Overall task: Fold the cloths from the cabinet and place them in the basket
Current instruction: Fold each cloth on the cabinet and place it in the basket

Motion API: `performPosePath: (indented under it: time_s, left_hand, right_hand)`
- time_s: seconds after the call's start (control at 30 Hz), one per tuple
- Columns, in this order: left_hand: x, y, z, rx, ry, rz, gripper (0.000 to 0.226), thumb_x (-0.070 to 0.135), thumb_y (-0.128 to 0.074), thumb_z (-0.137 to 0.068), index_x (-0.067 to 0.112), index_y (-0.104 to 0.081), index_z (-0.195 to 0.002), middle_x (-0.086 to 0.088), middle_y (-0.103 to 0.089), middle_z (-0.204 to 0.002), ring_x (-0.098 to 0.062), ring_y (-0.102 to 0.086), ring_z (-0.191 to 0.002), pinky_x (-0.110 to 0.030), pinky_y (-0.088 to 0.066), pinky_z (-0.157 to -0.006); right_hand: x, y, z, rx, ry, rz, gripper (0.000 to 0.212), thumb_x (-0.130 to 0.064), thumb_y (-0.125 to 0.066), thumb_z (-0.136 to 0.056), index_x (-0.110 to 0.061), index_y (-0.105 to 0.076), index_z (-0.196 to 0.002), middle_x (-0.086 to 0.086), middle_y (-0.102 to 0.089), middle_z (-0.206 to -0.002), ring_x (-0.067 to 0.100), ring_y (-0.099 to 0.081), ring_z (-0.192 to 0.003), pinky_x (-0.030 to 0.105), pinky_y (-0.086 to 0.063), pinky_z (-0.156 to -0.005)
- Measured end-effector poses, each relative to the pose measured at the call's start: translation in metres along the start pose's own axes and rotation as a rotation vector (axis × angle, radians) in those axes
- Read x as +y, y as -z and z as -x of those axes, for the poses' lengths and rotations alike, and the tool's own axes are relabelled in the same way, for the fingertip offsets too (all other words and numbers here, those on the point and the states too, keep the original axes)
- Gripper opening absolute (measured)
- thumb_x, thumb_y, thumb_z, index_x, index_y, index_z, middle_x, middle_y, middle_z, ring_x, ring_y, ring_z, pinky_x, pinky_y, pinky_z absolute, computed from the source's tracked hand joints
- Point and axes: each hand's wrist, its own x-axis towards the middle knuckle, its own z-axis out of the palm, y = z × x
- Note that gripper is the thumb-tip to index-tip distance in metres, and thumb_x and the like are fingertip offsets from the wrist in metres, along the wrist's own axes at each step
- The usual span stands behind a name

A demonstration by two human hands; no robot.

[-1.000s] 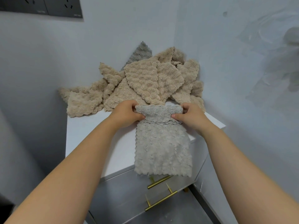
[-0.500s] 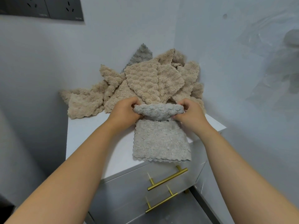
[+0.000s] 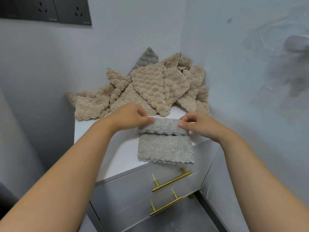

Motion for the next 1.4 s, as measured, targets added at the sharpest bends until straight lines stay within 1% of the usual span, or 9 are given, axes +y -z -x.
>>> performPosePath:
  time_s: [0.17,0.27,0.4,0.57,0.7,0.83,1.13,1.3,1.4]
  left_hand:
    - [0.006,-0.009,-0.007,-0.048,0.025,-0.072,0.046,0.053,-0.074,-0.07,0.008,-0.066,-0.062,-0.016,-0.069,-0.106,-0.029,-0.063,-0.097,-0.034,-0.045,-0.079]
    - [0.007,-0.011,-0.006,-0.063,0.039,-0.097,0.034,0.046,-0.078,-0.07,0.015,-0.062,-0.067,-0.006,-0.071,-0.094,-0.023,-0.063,-0.095,-0.033,-0.046,-0.079]
    - [0.005,-0.013,-0.006,-0.082,0.037,-0.099,0.039,0.042,-0.078,-0.072,0.019,-0.055,-0.095,0.006,-0.055,-0.089,-0.013,-0.051,-0.079,-0.026,-0.04,-0.065]
    - [0.0,-0.007,-0.009,-0.138,0.08,-0.059,0.068,0.049,-0.073,-0.073,0.022,-0.049,-0.132,0.003,-0.049,-0.117,-0.015,-0.047,-0.107,-0.027,-0.037,-0.092]
    - [-0.006,-0.004,-0.011,-0.233,0.132,-0.023,0.052,0.05,-0.073,-0.071,0.017,-0.048,-0.103,0.0,-0.05,-0.103,-0.018,-0.046,-0.093,-0.028,-0.036,-0.076]
    - [-0.008,-0.005,-0.014,-0.192,0.125,0.032,0.059,0.037,-0.079,-0.072,0.012,-0.056,-0.12,-0.003,-0.059,-0.112,-0.02,-0.054,-0.101,-0.037,-0.042,-0.092]
    - [0.002,-0.016,-0.017,0.132,0.103,0.089,0.037,0.02,-0.083,-0.07,0.015,-0.057,-0.096,0.001,-0.06,-0.093,-0.018,-0.058,-0.082,-0.029,-0.045,-0.066]
    - [0.013,-0.032,-0.014,0.374,0.01,-0.027,0.033,0.009,-0.075,-0.075,0.016,-0.049,-0.094,0.005,-0.053,-0.077,-0.018,-0.051,-0.072,-0.033,-0.04,-0.057]
    - [0.012,-0.035,-0.014,0.393,-0.062,-0.051,0.032,0.005,-0.071,-0.075,0.015,-0.047,-0.092,0.006,-0.05,-0.079,-0.015,-0.045,-0.071,-0.032,-0.033,-0.056]
  right_hand:
    - [0.002,-0.005,0.0,-0.062,-0.037,0.075,0.015,-0.022,-0.073,-0.082,-0.018,-0.06,-0.076,0.005,-0.065,-0.081,0.017,-0.06,-0.075,0.04,-0.047,-0.092]
    - [0.002,-0.006,-0.002,-0.026,-0.061,0.096,0.021,-0.025,-0.073,-0.082,-0.017,-0.059,-0.094,0.01,-0.062,-0.105,0.024,-0.059,-0.098,0.038,-0.044,-0.093]
    - [0.004,-0.006,-0.004,-0.045,-0.098,0.076,0.059,-0.03,-0.072,-0.083,-0.022,-0.043,-0.134,0.005,-0.045,-0.126,0.017,-0.047,-0.111,0.027,-0.038,-0.091]
    - [0.011,0.0,-0.007,-0.12,-0.101,0.058,0.068,-0.035,-0.073,-0.081,-0.022,-0.04,-0.14,0.004,-0.043,-0.14,0.017,-0.042,-0.128,0.028,-0.034,-0.104]
    - [0.01,0.001,-0.011,-0.127,-0.119,0.04,0.063,-0.032,-0.079,-0.075,-0.019,-0.052,-0.13,-0.001,-0.056,-0.122,0.018,-0.054,-0.112,0.034,-0.044,-0.099]
    - [0.004,0.002,-0.01,-0.147,-0.101,0.059,0.037,-0.023,-0.078,-0.076,-0.016,-0.058,-0.106,-0.008,-0.056,-0.085,0.007,-0.053,-0.076,0.02,-0.038,-0.064]
    - [-0.005,-0.014,-0.015,0.185,-0.015,0.095,0.049,-0.013,-0.078,-0.074,-0.022,-0.044,-0.108,-0.008,-0.052,-0.086,0.004,-0.051,-0.071,0.023,-0.039,-0.055]
    - [-0.001,-0.024,-0.019,0.346,0.057,0.184,0.055,-0.012,-0.074,-0.074,-0.028,-0.038,-0.113,0.006,-0.053,-0.106,0.025,-0.052,-0.099,0.04,-0.048,-0.081]
    - [-0.003,-0.015,-0.016,0.246,0.049,0.111,0.062,-0.014,-0.075,-0.076,-0.025,-0.044,-0.128,-0.001,-0.049,-0.118,0.016,-0.048,-0.107,0.028,-0.043,-0.087]
